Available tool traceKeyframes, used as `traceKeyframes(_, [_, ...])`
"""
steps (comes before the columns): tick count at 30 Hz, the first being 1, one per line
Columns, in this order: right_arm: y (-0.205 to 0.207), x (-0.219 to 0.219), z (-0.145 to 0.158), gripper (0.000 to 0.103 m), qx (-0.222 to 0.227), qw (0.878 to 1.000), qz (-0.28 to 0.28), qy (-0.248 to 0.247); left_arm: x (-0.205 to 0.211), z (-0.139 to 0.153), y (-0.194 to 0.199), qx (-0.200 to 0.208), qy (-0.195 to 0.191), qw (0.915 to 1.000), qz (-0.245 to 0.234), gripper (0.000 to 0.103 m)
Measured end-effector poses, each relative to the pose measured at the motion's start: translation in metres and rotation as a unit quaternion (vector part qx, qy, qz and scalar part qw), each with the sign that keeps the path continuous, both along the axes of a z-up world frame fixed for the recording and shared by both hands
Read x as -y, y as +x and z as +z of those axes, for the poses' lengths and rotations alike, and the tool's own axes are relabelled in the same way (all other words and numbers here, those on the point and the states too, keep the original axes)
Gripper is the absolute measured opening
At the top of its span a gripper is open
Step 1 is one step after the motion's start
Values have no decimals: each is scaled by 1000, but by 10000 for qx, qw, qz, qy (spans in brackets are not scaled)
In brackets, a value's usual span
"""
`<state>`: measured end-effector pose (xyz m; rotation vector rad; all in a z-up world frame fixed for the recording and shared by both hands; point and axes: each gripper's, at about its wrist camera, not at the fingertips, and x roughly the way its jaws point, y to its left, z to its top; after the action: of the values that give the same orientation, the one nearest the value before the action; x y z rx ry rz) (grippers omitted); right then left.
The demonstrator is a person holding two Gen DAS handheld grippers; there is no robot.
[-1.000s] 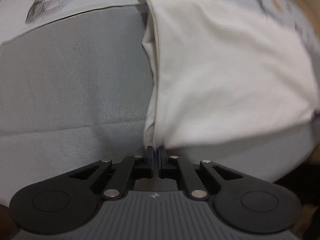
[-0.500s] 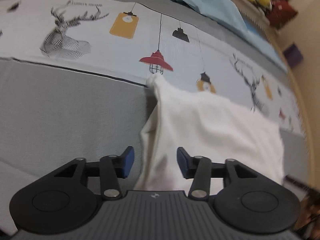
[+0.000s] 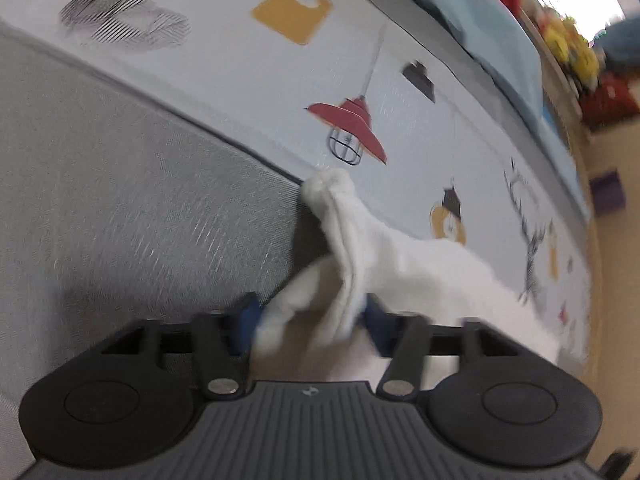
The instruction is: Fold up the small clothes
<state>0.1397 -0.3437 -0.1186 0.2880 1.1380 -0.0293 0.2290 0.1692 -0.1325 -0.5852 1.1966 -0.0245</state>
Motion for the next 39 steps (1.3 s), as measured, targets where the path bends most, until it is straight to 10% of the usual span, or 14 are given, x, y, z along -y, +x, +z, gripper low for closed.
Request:
traceKeyframes(2, [2, 2, 2, 13, 78, 10000, 24, -34, 2, 6, 0, 97, 178, 9996, -179, 7])
traceKeyframes(5, [5, 6, 5, 0, 217, 9996, -54, -179, -4, 12, -4, 227, 233, 9995, -1, 7])
traceKeyframes(8, [8, 7, 1, 0, 130, 9965, -158, -807, -2, 11, -6, 136, 523, 9984, -139, 24])
traceKeyframes(12, [-2, 25, 18, 0, 544, 9957, -684, -300, -5, 38, -23, 582, 1187, 9909, -256, 31])
traceKeyframes(16, [-18, 19, 34, 3, 784, 9964, -251, 179, -5, 61, -45, 1035, 865, 9887, -650, 31])
traceKeyframes(24, [-43, -19, 7, 9, -171, 9946, 945, -395, 38, 17, -82, 61, 1741, 9523, -2507, 30])
traceKeyframes(31, [-59, -9, 8, 13, -236, 9970, 671, -306, 30, 17, -102, -71, 1806, 9516, -2484, 30])
traceKeyframes(33, [-62, -6, 5, 29, -352, 9966, 611, -425, 31, 16, -106, -119, 1796, 9519, -2478, 30])
traceKeyframes(35, [-65, 0, 2, 37, -431, 9972, 501, -354, 33, 14, -108, -132, 1783, 9526, -2463, 13])
traceKeyframes(39, [-68, -2, 2, 11, -309, 9964, 774, -149, 37, 21, -113, -21, 1820, 9540, -2382, 6])
